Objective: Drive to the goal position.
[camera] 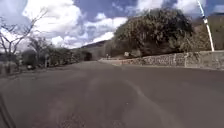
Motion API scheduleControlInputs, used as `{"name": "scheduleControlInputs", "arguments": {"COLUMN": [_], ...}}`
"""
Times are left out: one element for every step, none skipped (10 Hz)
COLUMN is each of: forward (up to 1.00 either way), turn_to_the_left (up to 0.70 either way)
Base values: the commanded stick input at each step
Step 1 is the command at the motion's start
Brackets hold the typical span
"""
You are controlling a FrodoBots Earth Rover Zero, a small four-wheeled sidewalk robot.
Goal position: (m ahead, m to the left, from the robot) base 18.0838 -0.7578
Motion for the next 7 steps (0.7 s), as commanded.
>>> {"name": "scheduleControlInputs", "arguments": {"forward": [0.70, 0.70, 0.70, 0.70, 0.70, 0.70, 0.70], "turn_to_the_left": [0.00, 0.00, 0.06, 0.17, 0.26, 0.14, 0.03]}}
